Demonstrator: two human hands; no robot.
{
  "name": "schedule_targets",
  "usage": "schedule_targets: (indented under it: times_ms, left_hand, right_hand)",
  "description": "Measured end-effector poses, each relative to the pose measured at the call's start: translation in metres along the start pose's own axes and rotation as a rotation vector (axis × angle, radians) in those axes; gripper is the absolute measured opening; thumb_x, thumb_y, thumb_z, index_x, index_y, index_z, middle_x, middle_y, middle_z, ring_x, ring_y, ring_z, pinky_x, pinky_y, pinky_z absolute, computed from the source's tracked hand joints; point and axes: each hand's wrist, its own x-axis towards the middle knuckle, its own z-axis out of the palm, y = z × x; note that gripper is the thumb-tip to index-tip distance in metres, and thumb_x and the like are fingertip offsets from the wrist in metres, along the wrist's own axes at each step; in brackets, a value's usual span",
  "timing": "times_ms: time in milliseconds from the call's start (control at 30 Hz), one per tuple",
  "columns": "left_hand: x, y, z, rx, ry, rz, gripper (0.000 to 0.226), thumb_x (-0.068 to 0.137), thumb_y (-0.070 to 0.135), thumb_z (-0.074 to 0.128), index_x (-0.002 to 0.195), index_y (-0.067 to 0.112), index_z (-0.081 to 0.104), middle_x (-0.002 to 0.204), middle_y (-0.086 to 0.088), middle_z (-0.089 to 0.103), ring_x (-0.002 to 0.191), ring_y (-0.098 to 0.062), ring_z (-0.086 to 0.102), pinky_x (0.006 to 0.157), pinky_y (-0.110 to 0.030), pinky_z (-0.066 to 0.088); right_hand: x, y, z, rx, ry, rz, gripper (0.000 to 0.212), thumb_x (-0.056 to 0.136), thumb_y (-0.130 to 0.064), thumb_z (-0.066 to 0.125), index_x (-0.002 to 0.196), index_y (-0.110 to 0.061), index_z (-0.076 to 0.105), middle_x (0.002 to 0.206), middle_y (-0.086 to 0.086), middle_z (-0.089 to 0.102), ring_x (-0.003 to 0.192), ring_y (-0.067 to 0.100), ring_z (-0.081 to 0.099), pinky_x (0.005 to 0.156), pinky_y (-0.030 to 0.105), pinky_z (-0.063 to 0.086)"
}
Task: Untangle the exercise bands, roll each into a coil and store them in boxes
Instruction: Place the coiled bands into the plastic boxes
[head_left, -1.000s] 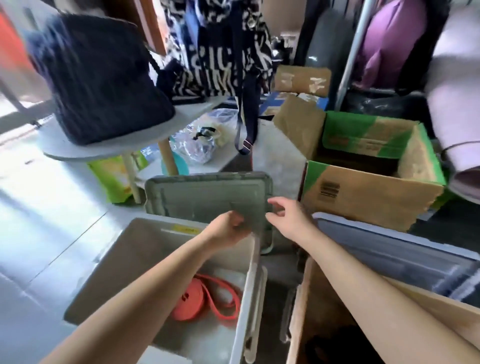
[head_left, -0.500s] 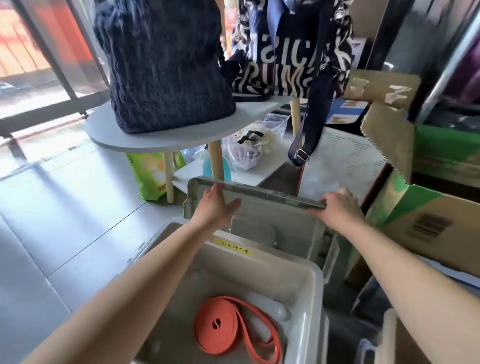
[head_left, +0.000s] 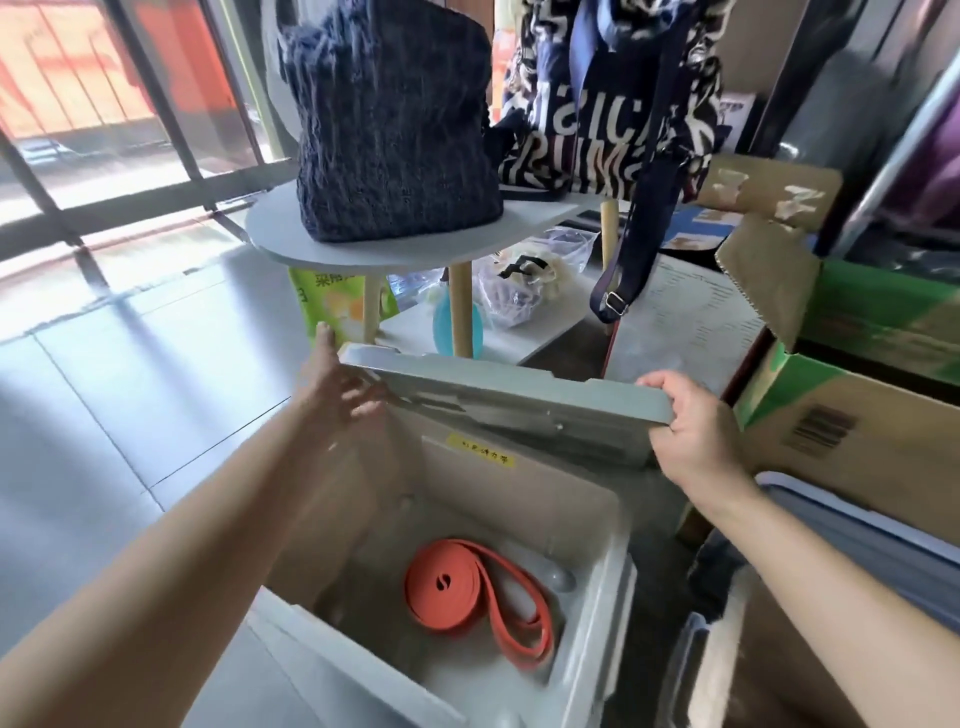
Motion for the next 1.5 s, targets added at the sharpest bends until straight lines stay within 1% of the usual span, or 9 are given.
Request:
schedule_targets:
  times_ms: [100,267,600,733,867,1000,1133,1267,1500]
  left_hand:
    - [-0.019,0.014,-0.021,0.020,0.065,0.042,0.031,0.088,0.041,0.062,0.081,0.013,0.051,0.075,-0.009,0.056,0.062,-0.019,0.058,0.057,-0.029,0.052]
    - [-0.046,-0.002,-0.073,0.198,0.205,0.041,0.013,0.081,0.007,0.067,0.078,0.004,0.055,0.077,-0.015,0.051,0.062,-0.024,0.054,0.047,-0.027,0.047]
    - [-0.072,-0.081,-0.155,0.764,0.342,0.131,0.032,0.052,0.030,0.049,0.072,0.008,0.062,0.064,-0.013,0.054,0.072,-0.034,0.051,0.070,-0.035,0.041]
    - [-0.064,-0.086,-0.147,0.863,0.288,0.184,0.031,0.074,0.029,0.054,0.094,0.004,0.058,0.090,-0.018,0.055,0.075,-0.032,0.055,0.068,-0.038,0.051]
    - [-0.051,-0.100,-0.137,0.926,0.211,0.223,0.027,0.081,0.027,0.066,0.100,0.013,0.052,0.108,-0.017,0.052,0.077,-0.026,0.054,0.068,-0.032,0.046]
    - [-0.035,-0.101,-0.128,0.956,0.248,0.180,0.041,0.083,0.038,0.060,0.109,0.007,0.051,0.109,-0.019,0.055,0.096,-0.039,0.058,0.085,-0.044,0.050]
    - [-0.008,-0.083,-0.125,1.166,0.274,0.137,0.058,0.088,0.058,0.045,0.080,0.002,0.056,0.080,-0.019,0.059,0.084,-0.038,0.058,0.068,-0.038,0.042]
    - [0.015,-0.077,-0.131,0.955,0.112,-0.119,0.073,0.074,0.075,0.053,0.090,0.005,0.061,0.090,-0.012,0.063,0.085,-0.031,0.063,0.067,-0.033,0.048]
    - [0.032,-0.066,-0.155,0.664,-0.123,-0.336,0.086,0.044,0.080,0.071,0.104,0.018,0.067,0.092,-0.007,0.073,0.081,-0.026,0.070,0.076,-0.041,0.057]
  right_hand:
    - [-0.024,-0.028,-0.013,0.073,-0.020,-0.192,0.020,0.068,-0.007,0.062,0.087,-0.002,0.062,0.087,0.003,0.057,0.083,0.015,0.054,0.072,0.010,0.035]
    - [-0.110,-0.042,-0.010,-0.155,-0.233,-0.434,0.048,0.062,-0.043,0.083,0.085,-0.007,0.061,0.089,0.004,0.061,0.082,0.023,0.061,0.079,0.029,0.041]
    - [-0.208,-0.046,0.011,-0.177,-0.471,-0.603,0.042,0.068,-0.056,0.071,0.086,-0.018,0.068,0.099,0.000,0.065,0.088,0.017,0.065,0.079,0.029,0.052]
    - [-0.195,-0.031,0.012,-0.212,-0.372,-0.091,0.055,0.083,-0.057,0.052,0.121,-0.018,0.058,0.134,0.014,0.048,0.122,0.031,0.048,0.099,0.044,0.039]
    - [-0.175,-0.015,0.027,0.082,-0.470,0.697,0.092,0.085,-0.041,0.062,0.149,-0.030,-0.003,0.156,0.011,0.008,0.141,0.029,0.016,0.111,0.045,0.021]
    - [-0.156,0.003,0.033,0.251,-0.411,0.819,0.094,0.086,-0.029,0.065,0.150,-0.026,-0.004,0.152,0.009,0.024,0.136,0.029,0.030,0.109,0.042,0.026]
    - [-0.148,0.017,0.032,0.210,-0.267,0.965,0.108,0.074,-0.047,0.074,0.149,-0.030,-0.003,0.156,0.006,0.014,0.141,0.029,0.019,0.110,0.047,0.023]
    - [-0.141,0.020,0.047,0.478,-0.114,1.395,0.100,0.057,-0.048,0.084,0.135,-0.010,0.034,0.123,0.017,0.055,0.109,0.035,0.055,0.091,0.046,0.046]
    - [-0.123,0.011,0.066,0.377,-0.150,1.294,0.073,0.054,-0.057,0.082,0.098,-0.005,0.058,0.081,0.007,0.062,0.075,0.024,0.059,0.061,0.029,0.042]
